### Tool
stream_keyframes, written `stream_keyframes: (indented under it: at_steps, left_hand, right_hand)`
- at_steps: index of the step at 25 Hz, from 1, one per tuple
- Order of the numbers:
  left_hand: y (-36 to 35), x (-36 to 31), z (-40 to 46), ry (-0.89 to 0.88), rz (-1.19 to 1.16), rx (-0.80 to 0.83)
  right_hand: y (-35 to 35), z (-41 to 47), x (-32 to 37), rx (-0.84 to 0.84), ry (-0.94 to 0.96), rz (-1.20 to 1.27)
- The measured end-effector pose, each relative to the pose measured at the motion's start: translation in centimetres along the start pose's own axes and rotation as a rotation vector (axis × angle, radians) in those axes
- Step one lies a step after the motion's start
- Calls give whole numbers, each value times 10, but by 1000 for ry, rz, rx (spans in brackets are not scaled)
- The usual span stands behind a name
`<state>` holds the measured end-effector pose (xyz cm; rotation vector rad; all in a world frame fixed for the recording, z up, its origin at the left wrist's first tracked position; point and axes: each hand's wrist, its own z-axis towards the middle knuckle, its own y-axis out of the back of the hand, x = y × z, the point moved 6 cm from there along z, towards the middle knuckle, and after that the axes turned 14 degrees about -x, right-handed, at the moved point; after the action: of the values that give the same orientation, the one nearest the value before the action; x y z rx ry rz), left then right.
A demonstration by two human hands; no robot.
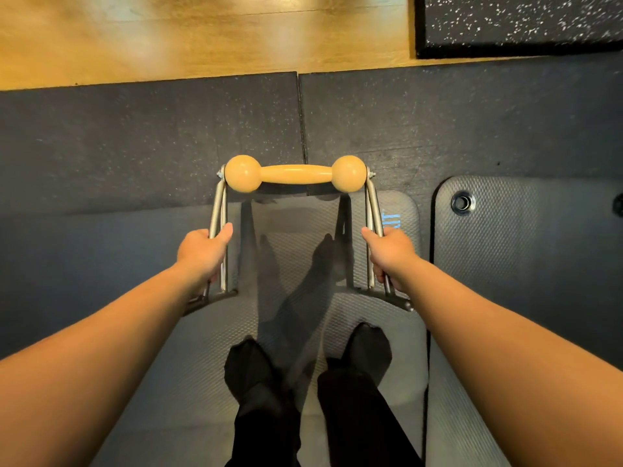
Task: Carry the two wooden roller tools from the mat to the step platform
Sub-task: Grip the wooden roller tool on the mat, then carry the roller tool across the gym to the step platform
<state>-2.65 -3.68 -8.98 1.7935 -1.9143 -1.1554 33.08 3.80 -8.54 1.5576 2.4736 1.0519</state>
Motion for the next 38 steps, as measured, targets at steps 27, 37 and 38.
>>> stream_keyframes:
  at_steps: [27,37,38]
  left_hand:
    - [555,-433,-457,-734,-906,-377]
    - [782,-515,-676,-1055,-1124,-213]
    - [799,-516,-696,-1091,-1130,-210]
  right_hand:
    - [510,-544,399,-244,653,801]
    - [680,-814,474,-380,980,955]
    - [693,-835,474,-375,996,980]
